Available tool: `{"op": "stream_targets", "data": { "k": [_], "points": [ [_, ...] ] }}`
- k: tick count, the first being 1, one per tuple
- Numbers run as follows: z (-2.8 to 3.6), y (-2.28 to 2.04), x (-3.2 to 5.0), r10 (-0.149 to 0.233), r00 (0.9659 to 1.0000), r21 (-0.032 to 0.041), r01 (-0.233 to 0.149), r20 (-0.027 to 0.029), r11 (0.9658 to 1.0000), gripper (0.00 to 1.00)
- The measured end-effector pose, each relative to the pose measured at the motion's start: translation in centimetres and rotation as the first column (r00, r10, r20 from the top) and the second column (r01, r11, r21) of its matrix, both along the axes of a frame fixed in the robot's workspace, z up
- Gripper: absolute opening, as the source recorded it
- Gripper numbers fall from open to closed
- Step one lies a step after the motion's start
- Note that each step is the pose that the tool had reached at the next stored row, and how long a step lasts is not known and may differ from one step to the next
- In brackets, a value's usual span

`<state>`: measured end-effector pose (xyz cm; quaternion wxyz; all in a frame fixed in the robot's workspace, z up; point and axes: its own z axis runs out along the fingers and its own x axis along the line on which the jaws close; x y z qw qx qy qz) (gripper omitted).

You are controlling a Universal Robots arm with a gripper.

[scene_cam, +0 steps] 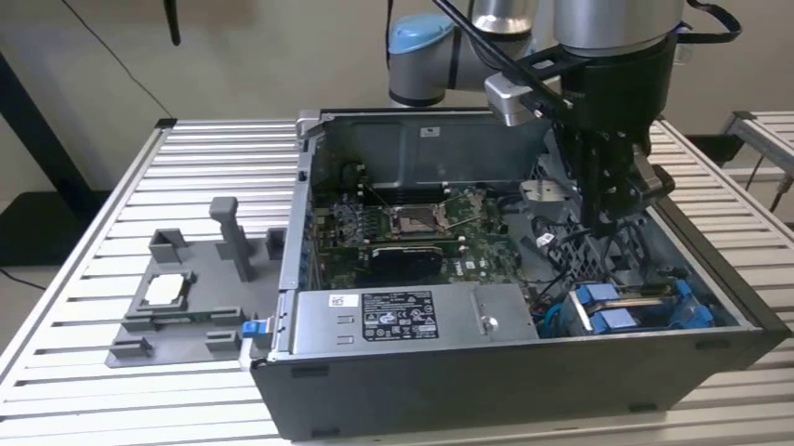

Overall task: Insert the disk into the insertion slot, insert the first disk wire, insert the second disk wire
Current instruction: 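Insert the second disk wire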

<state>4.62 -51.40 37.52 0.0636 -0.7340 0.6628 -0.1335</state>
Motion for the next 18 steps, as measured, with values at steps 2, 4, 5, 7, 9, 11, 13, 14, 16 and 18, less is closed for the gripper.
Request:
{"op": "stream_targets", "data": {
  "k": [2, 4, 5, 7, 9, 11, 13, 14, 16, 18],
  "points": [
    [0.00, 0.00, 0.00, 0.000, 1.0000, 0.0000, 0.000, 0.0000, 1.0000, 0.24],
    [0.00, -0.01, 0.00, 0.000, 1.0000, 0.0001, 0.000, 0.0000, 1.0000, 0.22],
    [-0.01, -0.01, 0.00, 0.000, 1.0000, 0.0001, 0.000, 0.0000, 1.0000, 0.16],
    [0.00, -0.01, -0.01, 0.000, 1.0000, 0.0000, 0.000, 0.0000, 1.0000, 0.16],
    [0.00, -0.02, -0.06, 0.000, 1.0000, 0.0000, 0.000, 0.0000, 1.0000, 0.16],
    [-0.01, -0.02, -0.10, 0.000, 1.0000, 0.0001, 0.000, 0.0001, 1.0000, 0.17],
    [-0.01, -0.02, -0.14, 0.000, 1.0000, 0.0002, 0.000, 0.0001, 1.0000, 0.17],
    [-0.01, -0.02, -0.14, 0.000, 1.0000, 0.0001, 0.000, 0.0001, 1.0000, 0.24],
    [0.00, -0.01, -0.18, 0.000, 1.0000, 0.0001, 0.000, 0.0000, 1.0000, 0.24],
    [0.00, -0.02, -0.40, 0.000, 1.0000, 0.0001, 0.000, 0.0000, 1.0000, 0.24]
  ]
}}
